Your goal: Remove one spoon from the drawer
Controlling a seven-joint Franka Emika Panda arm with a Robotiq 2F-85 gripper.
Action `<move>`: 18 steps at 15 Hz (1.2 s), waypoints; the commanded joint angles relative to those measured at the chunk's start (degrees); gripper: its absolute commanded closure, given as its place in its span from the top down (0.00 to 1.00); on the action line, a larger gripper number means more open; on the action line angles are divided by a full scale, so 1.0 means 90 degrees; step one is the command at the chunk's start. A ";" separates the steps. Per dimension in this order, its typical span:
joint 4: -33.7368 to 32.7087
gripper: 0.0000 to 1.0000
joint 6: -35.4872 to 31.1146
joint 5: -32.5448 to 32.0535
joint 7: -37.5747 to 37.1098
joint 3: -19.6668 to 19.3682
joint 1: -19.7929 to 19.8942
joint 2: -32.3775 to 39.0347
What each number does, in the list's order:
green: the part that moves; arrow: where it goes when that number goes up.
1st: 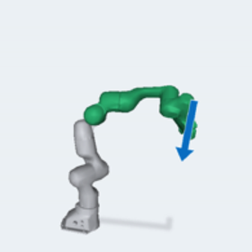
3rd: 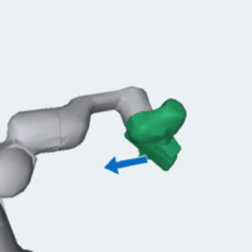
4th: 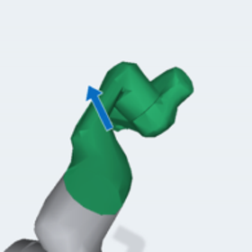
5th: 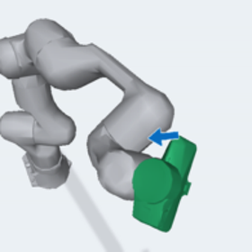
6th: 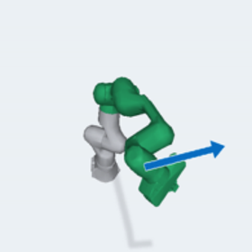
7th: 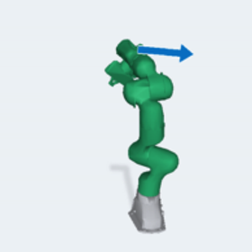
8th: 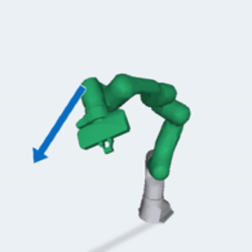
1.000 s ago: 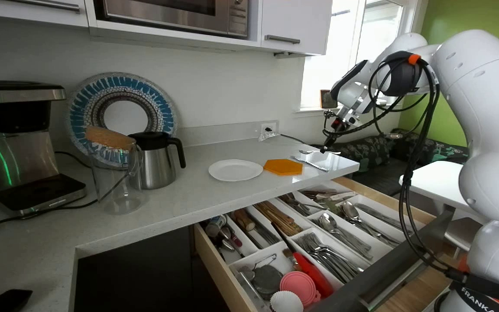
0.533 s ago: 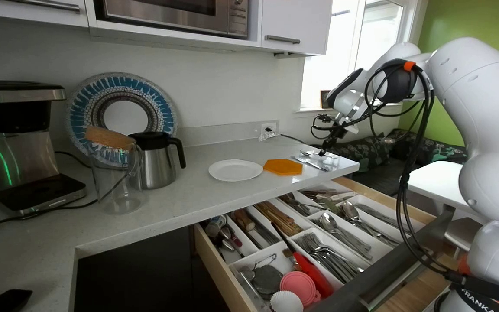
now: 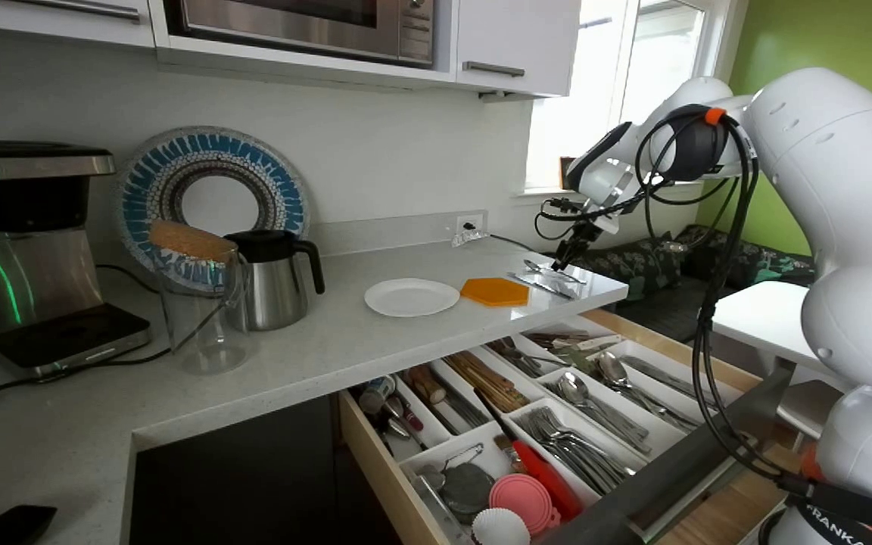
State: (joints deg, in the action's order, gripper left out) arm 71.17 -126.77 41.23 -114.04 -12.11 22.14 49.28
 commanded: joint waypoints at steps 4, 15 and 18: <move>0.0356 0.96 -0.0116 0.0011 0.0831 0.0089 0.0057 -0.0413; 0.3159 1.00 0.0278 -0.1022 0.4963 -0.0222 -0.0013 -0.3050; 0.4086 1.00 0.0519 -0.1496 0.5893 -0.0357 -0.0081 -0.3847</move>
State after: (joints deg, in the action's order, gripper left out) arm 97.20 -123.53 31.37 -68.43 -14.47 22.16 23.45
